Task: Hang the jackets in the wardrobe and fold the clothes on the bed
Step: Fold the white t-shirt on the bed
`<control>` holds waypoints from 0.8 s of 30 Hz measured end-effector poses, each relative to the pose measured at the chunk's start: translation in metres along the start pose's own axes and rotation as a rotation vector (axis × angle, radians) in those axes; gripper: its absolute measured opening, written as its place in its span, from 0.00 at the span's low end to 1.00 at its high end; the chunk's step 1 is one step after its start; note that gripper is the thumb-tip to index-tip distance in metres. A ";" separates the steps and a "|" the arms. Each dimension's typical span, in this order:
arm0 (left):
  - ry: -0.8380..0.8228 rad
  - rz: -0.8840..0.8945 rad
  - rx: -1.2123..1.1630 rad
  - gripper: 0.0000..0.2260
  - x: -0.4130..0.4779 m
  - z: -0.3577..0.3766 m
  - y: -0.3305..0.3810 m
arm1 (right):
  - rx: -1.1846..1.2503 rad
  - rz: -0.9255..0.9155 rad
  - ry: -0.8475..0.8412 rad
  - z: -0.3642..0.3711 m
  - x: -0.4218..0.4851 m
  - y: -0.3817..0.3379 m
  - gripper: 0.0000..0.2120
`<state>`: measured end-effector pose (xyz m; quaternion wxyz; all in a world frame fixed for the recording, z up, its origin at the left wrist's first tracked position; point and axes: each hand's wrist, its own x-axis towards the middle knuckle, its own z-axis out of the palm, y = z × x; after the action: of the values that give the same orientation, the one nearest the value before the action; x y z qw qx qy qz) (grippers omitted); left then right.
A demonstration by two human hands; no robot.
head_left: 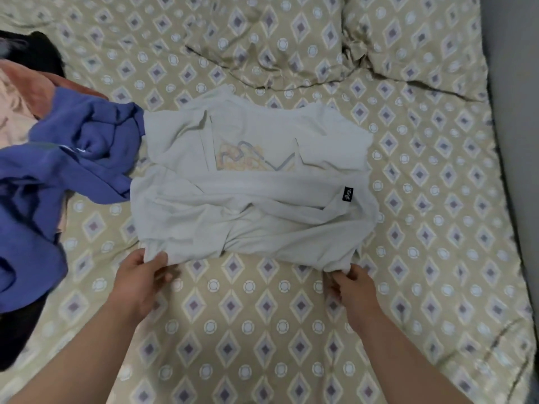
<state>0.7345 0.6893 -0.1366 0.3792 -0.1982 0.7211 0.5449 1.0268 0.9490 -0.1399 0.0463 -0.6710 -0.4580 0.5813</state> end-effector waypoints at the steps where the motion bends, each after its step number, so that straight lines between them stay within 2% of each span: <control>1: -0.093 -0.070 -0.009 0.08 -0.001 -0.006 0.002 | 0.122 0.070 -0.091 -0.005 0.000 -0.004 0.02; 4: -0.275 -0.168 0.042 0.12 0.000 -0.023 0.002 | 0.348 0.197 -0.310 -0.020 0.003 -0.009 0.07; 7: -0.275 -0.199 0.133 0.07 -0.001 -0.029 0.006 | 0.398 0.293 -0.431 -0.031 0.006 -0.009 0.09; 9: -0.244 -0.190 0.256 0.05 -0.001 -0.036 0.007 | 0.364 0.329 -0.428 -0.044 0.008 -0.007 0.09; 14: -0.013 -0.134 0.442 0.12 0.005 -0.086 0.003 | 0.080 0.280 -0.251 -0.103 0.021 0.008 0.08; 18: -0.051 -0.201 0.638 0.07 0.007 -0.095 -0.007 | -0.127 0.253 -0.220 -0.124 0.021 0.023 0.05; 20: -0.127 -0.217 0.866 0.07 0.010 -0.086 -0.006 | -0.251 0.227 -0.201 -0.117 0.019 0.022 0.06; 22: -0.172 -0.162 1.259 0.12 0.014 -0.070 0.003 | -0.431 0.163 -0.190 -0.104 0.020 0.012 0.09; 23: -0.152 -0.097 1.377 0.13 0.016 -0.059 0.012 | -0.525 0.109 -0.182 -0.096 0.021 0.003 0.09; 24: -0.111 -0.030 1.372 0.12 0.017 -0.048 0.022 | -0.582 0.039 -0.157 -0.087 0.023 -0.006 0.09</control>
<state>0.6924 0.6536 -0.1293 0.4628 0.1047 0.8797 -0.0309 1.0930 1.0089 -0.1248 -0.1947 -0.6178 -0.5947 0.4762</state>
